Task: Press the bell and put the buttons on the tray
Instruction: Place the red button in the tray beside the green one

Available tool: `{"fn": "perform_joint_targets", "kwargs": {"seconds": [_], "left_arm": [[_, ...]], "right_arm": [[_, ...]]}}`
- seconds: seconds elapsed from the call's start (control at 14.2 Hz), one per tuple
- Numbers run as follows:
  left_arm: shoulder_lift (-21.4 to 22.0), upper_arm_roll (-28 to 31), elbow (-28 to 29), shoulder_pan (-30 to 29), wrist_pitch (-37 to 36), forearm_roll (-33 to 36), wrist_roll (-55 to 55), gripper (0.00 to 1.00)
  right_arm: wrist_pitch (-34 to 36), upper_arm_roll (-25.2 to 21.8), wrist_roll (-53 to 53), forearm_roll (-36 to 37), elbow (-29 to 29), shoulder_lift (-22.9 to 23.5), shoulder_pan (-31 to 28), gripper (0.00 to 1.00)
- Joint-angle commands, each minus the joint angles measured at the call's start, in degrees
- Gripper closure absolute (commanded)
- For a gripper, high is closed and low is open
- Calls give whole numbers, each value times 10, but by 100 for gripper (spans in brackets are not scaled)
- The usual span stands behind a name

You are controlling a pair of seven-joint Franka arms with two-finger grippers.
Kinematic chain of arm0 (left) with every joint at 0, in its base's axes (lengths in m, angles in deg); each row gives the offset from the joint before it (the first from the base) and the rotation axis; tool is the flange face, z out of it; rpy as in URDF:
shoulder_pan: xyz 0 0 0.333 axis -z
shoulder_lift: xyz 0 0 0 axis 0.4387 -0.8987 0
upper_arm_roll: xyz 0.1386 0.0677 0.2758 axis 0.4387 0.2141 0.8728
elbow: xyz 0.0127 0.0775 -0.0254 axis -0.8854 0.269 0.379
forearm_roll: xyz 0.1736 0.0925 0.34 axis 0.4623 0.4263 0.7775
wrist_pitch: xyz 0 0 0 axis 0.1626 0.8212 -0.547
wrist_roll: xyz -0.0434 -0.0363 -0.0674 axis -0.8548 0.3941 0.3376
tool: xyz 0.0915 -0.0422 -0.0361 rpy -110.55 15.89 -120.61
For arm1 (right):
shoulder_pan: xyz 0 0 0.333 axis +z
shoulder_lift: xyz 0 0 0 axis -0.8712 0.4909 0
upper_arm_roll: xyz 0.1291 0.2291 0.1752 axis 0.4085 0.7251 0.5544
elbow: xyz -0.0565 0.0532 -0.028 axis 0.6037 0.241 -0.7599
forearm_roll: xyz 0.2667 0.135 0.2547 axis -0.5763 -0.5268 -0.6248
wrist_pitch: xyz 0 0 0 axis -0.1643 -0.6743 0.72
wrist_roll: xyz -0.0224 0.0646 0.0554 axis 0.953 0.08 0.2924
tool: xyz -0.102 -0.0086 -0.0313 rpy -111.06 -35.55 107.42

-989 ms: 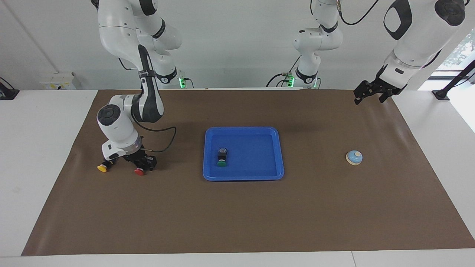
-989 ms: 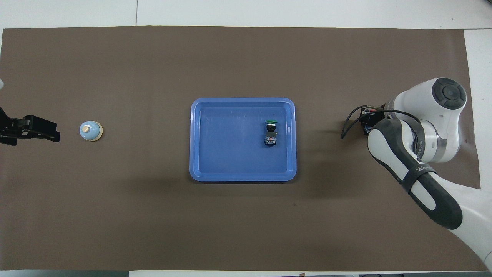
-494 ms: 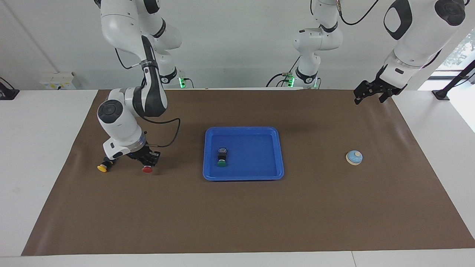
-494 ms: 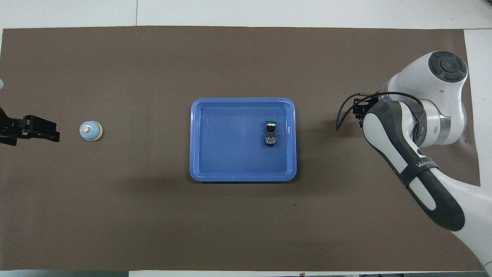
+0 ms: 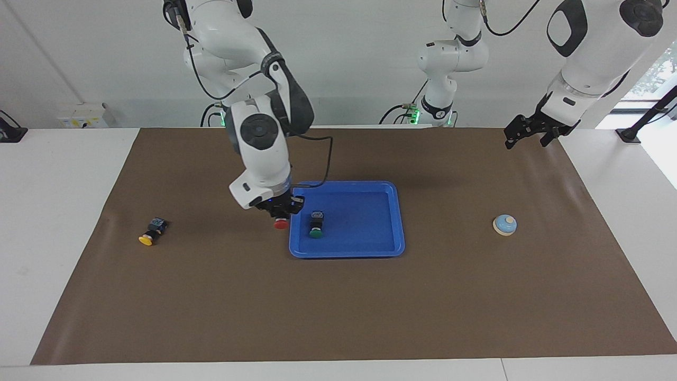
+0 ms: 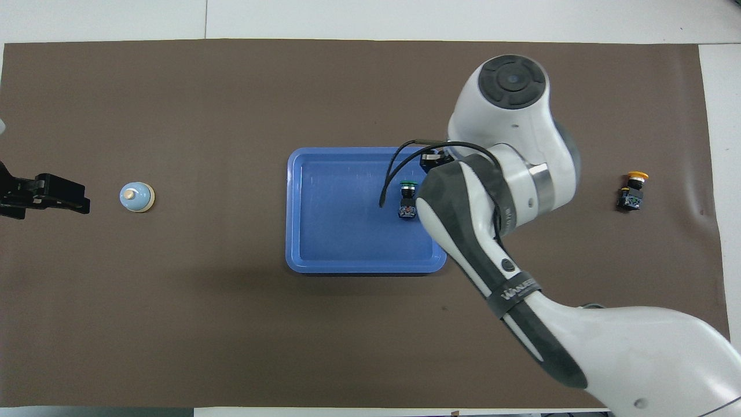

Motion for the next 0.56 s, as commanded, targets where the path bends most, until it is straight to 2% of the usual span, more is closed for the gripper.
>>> {"fn": "perform_joint_targets", "kwargs": {"seconds": [0.0, 0.14, 0.49], "left_arm": [[6, 3, 0, 2, -1, 0, 2, 0], [6, 3, 0, 2, -1, 0, 2, 0], [6, 3, 0, 2, -1, 0, 2, 0]], "right_arm": [[25, -1, -74, -30, 101, 82, 42, 100], [-20, -1, -81, -40, 86, 86, 65, 100], [-127, -1, -109, -39, -21, 79, 101, 100]]}}
